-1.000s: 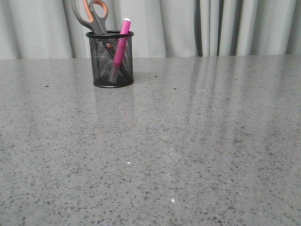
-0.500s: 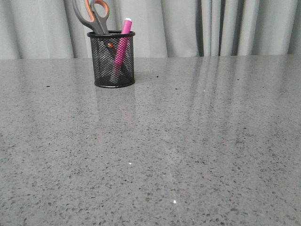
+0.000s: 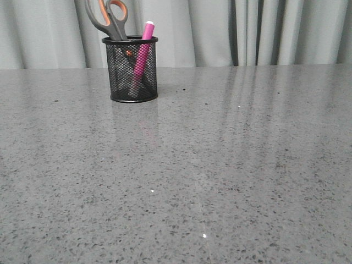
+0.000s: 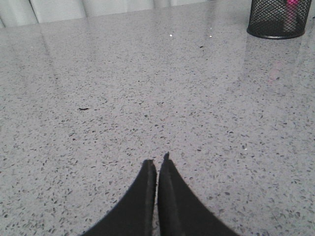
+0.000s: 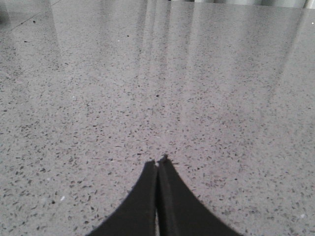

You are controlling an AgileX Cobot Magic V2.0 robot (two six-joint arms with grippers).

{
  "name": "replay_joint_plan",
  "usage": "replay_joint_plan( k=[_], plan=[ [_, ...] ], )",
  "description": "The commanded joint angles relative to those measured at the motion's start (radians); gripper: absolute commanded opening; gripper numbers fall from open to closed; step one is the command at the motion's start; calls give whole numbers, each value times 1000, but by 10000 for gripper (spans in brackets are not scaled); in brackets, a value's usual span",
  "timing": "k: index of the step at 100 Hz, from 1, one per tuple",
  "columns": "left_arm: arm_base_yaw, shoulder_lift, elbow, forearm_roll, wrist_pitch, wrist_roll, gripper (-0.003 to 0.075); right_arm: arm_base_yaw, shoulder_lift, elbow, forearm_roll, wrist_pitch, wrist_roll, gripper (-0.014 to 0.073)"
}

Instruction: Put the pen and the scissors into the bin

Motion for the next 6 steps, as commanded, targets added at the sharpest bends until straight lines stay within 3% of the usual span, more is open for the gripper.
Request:
replay_joint_plan(
  k=[1,6],
  plan=[
    [3,-31,45,-3,-45,-12,-19,-3,-20,15,0,-37,-12,-69],
    [3,-31,45,-3,-45,-12,-19,-3,-20,15,0,-37,-12,-69]
  ],
)
